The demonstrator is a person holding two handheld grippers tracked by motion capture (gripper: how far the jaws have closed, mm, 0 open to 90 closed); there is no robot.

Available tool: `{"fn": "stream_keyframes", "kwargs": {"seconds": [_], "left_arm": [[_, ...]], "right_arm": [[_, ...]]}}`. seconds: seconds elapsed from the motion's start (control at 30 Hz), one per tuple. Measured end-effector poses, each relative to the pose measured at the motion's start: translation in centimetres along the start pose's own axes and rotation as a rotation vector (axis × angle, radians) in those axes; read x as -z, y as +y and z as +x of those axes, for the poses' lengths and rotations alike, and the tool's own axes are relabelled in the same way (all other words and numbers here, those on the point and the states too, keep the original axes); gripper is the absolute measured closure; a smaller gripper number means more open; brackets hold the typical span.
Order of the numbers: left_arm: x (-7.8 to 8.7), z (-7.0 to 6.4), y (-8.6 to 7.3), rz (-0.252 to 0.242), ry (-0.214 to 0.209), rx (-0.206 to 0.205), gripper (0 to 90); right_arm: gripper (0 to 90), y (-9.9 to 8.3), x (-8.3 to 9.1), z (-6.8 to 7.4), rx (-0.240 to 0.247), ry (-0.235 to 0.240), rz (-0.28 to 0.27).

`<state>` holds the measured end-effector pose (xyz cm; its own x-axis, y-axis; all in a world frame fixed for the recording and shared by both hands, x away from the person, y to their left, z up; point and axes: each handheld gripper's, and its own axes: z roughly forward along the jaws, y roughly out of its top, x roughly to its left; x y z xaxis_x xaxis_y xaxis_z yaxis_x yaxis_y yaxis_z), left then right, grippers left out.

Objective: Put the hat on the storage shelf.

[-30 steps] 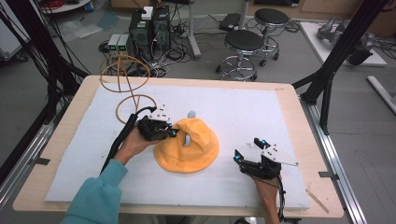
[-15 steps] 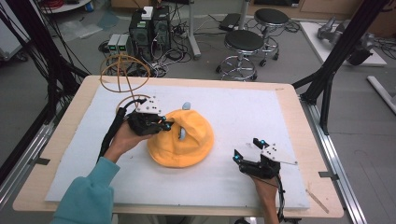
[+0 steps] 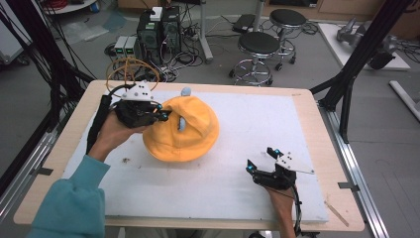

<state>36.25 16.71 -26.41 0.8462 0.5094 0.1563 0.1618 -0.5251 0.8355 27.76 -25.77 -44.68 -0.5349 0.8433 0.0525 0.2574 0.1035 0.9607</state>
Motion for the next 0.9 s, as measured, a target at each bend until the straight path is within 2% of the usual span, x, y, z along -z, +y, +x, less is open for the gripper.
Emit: {"fn": "stream_keyframes", "kwargs": {"seconds": [0.33,0.63,0.9], "left_arm": [[3.6,2.0,2.2,-0.05,0.065,0.005,87.2],[5.8,3.4,4.3,-0.063,0.112,-0.001,87.2],[6.8,4.9,5.1,-0.054,0.133,0.032,87.2]], "right_arm": [[11.4,0.0,-0.1,0.1,-0.002,0.006,0.011],[11.3,-0.1,-0.1,0.2,-0.004,0.003,0.012],[11.3,0.0,-0.1,0.2,0.007,0.002,0.01]]}}
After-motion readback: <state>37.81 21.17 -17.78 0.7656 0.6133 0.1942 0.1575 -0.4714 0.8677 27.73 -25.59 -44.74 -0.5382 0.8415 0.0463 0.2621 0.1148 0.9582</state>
